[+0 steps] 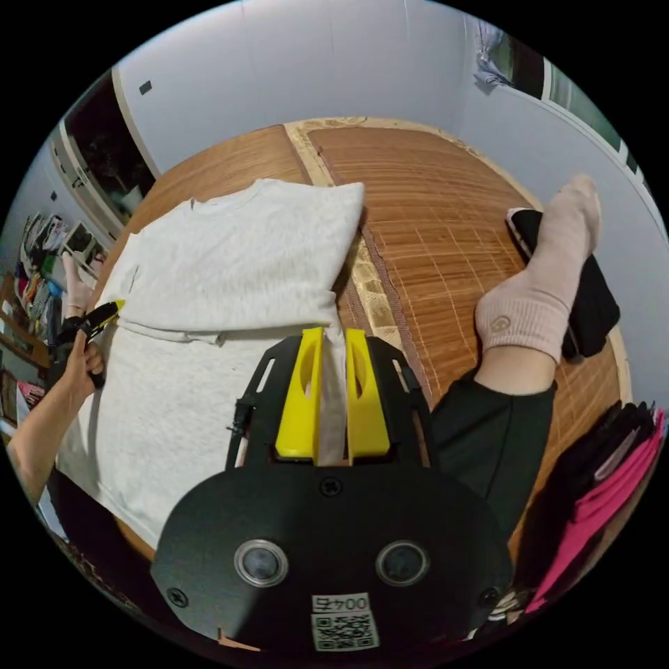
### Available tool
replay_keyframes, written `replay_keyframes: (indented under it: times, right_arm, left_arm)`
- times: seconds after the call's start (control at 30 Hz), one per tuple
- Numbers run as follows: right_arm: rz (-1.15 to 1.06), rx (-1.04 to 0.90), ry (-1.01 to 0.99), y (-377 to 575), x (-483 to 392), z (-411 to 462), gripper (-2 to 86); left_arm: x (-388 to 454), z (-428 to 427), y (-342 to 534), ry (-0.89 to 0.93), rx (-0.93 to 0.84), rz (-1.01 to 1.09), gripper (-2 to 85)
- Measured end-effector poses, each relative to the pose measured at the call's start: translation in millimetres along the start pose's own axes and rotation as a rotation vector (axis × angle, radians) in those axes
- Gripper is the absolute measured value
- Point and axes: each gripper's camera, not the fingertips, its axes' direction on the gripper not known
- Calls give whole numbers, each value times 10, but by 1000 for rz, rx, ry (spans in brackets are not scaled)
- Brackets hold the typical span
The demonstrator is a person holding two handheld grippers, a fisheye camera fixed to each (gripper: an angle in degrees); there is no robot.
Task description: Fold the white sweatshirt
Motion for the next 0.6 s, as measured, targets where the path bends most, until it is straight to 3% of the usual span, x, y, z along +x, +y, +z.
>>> replay_keyframes:
  times: [0.13, 0.3, 0.4, 0.6]
  right_arm:
    - [-124, 91, 14, 357, -510, -430, 118]
    - [-289, 89, -25, 639, -1067, -225, 156]
    - [-266, 9, -29, 615, -1078, 78, 166]
    - [-260, 52, -42, 644, -998, 26, 168]
  left_arm:
    - [6, -114, 181, -29, 83, -14, 45]
    - [590, -163, 235, -95, 184, 171, 67]
    - [1192, 170, 74, -58, 168, 315, 83]
    - [2428, 1375, -165, -31, 61, 583, 117]
